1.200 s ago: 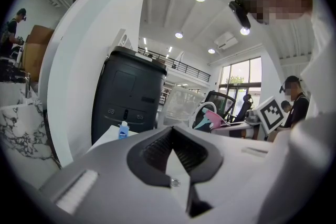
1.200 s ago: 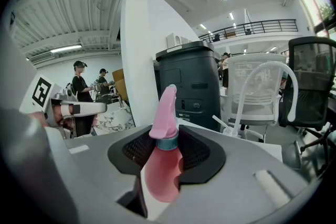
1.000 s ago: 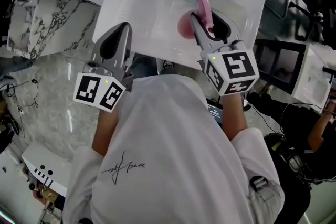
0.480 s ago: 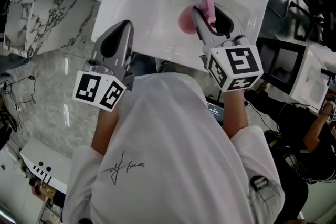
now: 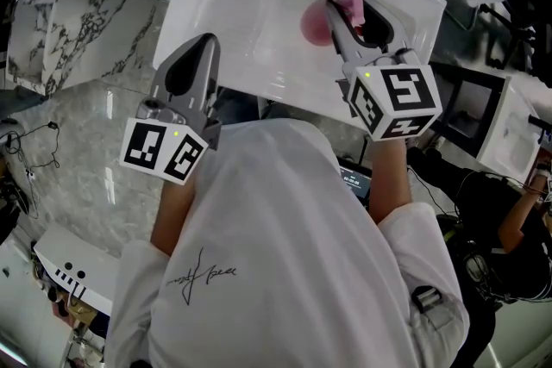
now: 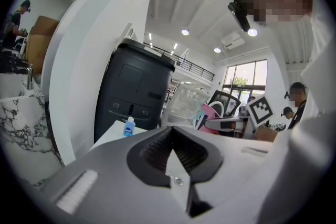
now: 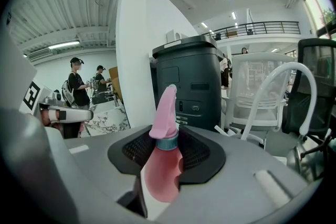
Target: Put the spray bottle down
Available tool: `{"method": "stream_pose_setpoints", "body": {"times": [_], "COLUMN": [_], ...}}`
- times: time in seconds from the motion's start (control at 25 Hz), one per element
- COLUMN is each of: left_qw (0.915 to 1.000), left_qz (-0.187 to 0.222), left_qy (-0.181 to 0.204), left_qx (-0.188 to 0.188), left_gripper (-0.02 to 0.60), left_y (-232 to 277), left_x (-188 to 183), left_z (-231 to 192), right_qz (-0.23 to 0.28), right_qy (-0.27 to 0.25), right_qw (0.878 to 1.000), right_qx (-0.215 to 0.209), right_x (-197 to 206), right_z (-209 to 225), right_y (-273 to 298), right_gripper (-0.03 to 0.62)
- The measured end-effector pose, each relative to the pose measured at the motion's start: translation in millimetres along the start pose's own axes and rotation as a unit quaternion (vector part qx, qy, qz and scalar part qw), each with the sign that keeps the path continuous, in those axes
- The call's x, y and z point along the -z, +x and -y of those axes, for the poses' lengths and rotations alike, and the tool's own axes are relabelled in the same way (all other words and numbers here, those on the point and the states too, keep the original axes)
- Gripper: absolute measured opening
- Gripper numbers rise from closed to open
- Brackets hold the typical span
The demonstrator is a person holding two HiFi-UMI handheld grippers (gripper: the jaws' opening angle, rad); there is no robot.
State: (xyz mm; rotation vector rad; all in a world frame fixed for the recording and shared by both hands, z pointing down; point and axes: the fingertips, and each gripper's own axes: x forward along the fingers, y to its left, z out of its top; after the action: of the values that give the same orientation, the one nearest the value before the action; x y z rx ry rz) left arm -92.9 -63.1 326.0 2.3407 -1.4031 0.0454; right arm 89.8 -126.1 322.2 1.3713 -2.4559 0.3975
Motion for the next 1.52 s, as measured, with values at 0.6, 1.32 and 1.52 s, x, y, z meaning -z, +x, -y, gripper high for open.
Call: {"method": "stream_pose_setpoints", "body": {"times": [0.6,1.32,1.52], "left_qw": [0.9999,0.9995,0.9995], "left_qz": [-0.009,-0.021,-0.019], "left_qy": [-0.012,-0.020,-0.023], "left_qx": [-0.007,-0.007,-0.004], "left_gripper": [0.054,0.054,0.054], "left_y": [1.9,0.9,1.2], "left_x": [1.1,3.1,2.0], "left_z": [-24.5,-48.6,-50.8], "right_qz": [-0.011,0.001,0.000], "right_qy": [-0.004,-0.011,-0.006], "right_qw": [1.000,1.000,1.000], "right_qx": [0.008,0.021,0.024], "right_x": [-3.7,-4.0,-1.2], "right_z": [11.3,16.4,21.4], "right_y": [38.2,92.0,103.5], "right_gripper": [0.133,0.133,0.133]}}
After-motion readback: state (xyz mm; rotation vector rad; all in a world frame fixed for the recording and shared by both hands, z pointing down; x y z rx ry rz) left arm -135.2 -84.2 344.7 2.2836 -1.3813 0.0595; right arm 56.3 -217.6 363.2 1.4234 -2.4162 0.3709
